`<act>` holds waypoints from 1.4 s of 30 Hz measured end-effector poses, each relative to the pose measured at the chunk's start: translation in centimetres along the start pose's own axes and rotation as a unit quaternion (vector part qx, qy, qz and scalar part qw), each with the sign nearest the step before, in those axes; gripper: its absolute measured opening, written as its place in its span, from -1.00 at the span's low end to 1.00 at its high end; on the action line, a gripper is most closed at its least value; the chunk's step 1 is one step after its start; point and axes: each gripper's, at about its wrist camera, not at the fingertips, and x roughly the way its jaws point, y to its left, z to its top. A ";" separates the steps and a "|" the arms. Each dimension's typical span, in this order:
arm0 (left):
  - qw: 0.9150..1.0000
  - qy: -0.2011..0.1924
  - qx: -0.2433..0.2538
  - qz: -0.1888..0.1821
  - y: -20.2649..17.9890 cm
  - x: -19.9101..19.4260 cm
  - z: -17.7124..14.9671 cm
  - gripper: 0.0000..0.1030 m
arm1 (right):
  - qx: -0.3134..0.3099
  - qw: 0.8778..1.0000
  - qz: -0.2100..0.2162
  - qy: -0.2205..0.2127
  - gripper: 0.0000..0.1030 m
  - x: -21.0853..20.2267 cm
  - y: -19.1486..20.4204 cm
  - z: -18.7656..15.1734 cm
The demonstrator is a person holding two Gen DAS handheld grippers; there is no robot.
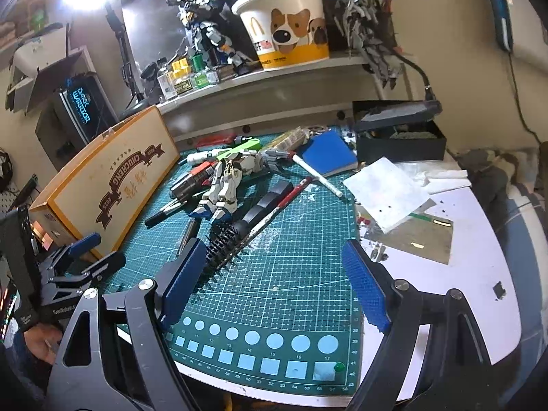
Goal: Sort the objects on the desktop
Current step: 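Move both open tools over the red-capped spray can and tools on the mat, then grasp the red-capped black spray can with left tool while right tool grasps the gold packet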
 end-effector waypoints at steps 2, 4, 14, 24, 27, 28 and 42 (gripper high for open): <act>1.000 -0.010 0.022 0.001 -0.2 0.3 0.4 0.99 | -0.003 1.000 -0.002 0.004 0.57 0.3 0.1 -0.1; 0.999 -0.014 0.039 -0.009 -0.3 0.9 1.2 0.99 | -0.004 1.000 0.000 0.007 0.57 0.5 0.1 -0.1; 0.999 -0.007 0.051 0.007 0.0 3.5 3.8 0.99 | 0.001 1.000 0.026 0.014 0.57 1.4 -0.1 -0.2; 0.999 0.026 0.033 -0.014 0.1 6.9 6.0 0.84 | 0.011 0.995 0.094 0.040 0.57 3.0 0.1 -0.8; 0.999 0.033 0.035 0.000 0.5 8.3 6.7 0.84 | 0.006 0.994 0.102 0.041 0.57 3.1 0.3 -0.8; 0.999 0.034 0.036 0.007 0.7 8.8 6.9 0.80 | 0.003 0.994 0.104 0.041 0.57 3.0 0.3 -0.8; 0.993 0.113 0.031 -0.024 1.6 15.2 7.1 0.06 | 0.012 0.994 0.098 0.049 0.57 3.7 -0.5 -0.8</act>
